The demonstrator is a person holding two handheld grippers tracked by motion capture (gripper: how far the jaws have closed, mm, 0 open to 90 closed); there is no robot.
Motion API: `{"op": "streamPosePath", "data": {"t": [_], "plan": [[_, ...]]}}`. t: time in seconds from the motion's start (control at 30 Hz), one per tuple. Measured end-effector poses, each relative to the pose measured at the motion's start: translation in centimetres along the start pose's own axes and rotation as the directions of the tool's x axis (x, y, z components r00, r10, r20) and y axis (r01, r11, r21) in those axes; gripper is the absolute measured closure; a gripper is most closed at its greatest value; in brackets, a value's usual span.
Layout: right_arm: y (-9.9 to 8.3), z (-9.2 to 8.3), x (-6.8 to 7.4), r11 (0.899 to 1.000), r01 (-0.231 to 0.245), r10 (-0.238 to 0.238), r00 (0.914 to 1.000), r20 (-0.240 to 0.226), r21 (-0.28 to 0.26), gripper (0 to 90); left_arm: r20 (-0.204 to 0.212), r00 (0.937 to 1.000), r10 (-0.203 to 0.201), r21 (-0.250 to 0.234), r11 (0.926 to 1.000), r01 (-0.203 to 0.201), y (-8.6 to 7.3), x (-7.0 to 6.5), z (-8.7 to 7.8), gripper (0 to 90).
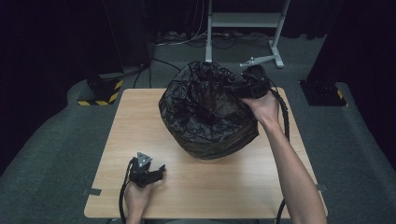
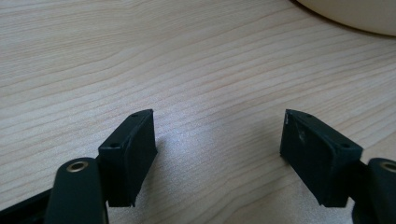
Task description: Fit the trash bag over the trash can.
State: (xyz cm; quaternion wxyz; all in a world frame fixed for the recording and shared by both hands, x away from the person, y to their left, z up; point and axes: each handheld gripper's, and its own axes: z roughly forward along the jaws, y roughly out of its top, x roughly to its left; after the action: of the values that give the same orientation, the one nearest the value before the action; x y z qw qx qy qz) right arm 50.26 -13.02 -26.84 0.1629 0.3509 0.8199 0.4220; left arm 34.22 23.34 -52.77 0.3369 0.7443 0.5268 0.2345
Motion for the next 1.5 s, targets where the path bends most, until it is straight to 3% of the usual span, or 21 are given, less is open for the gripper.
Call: {"op": "streamPosePath", "data": {"t": [0.63, 0.93, 1.27, 1.5], "plan": [[-1.9, -1.0, -2.3, 0.998, -0.060, 0.060, 0.9970, 0.048, -0.021, 58.5, 0.000, 1.0000, 0.001, 0.000, 1.0000, -0.001, 0.0, 0.0, 0.0, 26.7], [-1.9, -1.7, -2.1, 0.998, -0.041, 0.045, 0.9966, 0.069, -0.047, 58.5, -0.002, 1.0000, 0.000, 0.000, 1.0000, 0.000, 0.0, 0.0, 0.0, 26.8], [-3.0, -2.1, -2.7, 0.995, -0.066, 0.071, 0.9953, 0.066, -0.070, 58.4, -0.001, 1.0000, 0.002, 0.000, 1.0000, -0.002, 0.0, 0.0, 0.0, 26.8], [-3.5, -2.5, -2.7, 0.995, -0.056, 0.062, 0.9950, 0.078, -0.078, 57.9, 0.000, 1.0000, 0.002, 0.000, 1.0000, -0.002, 0.0, -0.1, 0.0, 26.8]]}}
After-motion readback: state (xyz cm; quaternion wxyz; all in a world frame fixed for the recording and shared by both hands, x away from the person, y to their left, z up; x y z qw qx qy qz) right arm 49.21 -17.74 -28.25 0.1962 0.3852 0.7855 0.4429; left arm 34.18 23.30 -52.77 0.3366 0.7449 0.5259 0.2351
